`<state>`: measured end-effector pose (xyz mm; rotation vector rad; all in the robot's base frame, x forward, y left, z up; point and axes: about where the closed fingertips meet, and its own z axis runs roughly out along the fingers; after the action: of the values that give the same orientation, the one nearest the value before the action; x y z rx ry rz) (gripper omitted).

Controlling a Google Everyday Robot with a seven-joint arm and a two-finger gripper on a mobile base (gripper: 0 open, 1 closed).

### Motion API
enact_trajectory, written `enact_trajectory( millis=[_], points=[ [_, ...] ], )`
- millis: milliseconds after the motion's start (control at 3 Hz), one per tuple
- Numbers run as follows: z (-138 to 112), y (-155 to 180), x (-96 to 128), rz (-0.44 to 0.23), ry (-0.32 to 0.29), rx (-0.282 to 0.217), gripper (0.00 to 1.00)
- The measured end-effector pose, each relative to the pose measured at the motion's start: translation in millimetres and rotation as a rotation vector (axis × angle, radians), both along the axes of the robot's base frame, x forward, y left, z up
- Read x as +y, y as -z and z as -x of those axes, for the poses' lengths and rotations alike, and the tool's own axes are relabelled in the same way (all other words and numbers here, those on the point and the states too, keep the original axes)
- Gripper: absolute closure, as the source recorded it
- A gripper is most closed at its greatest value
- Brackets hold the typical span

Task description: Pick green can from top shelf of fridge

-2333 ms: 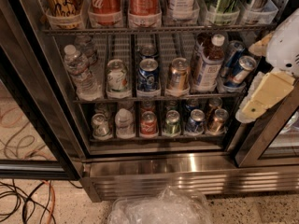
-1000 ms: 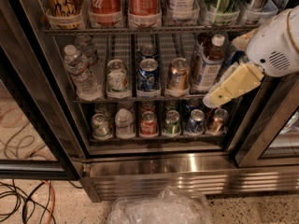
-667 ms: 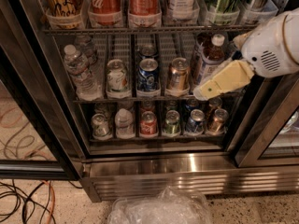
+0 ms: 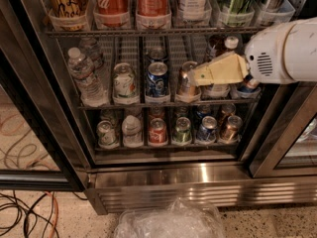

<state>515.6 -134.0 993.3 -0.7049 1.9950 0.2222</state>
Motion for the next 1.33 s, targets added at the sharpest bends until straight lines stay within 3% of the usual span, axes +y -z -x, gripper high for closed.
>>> enact_trajectory(
  millis=[333, 667, 1000, 1333],
  points=[
    [-7.7, -24.7, 1.5, -0.070, 0.082, -0.114, 0.00],
    [-16.1, -38.9, -2.4, -0.084, 0.110, -0.173, 0.00],
    [-18.6, -41.7, -1.4, -0.091, 0.120, -0.188, 0.00],
    [-26.0, -51.9, -5.5, -0.130, 0.167, -0.244, 0.00]
  ],
)
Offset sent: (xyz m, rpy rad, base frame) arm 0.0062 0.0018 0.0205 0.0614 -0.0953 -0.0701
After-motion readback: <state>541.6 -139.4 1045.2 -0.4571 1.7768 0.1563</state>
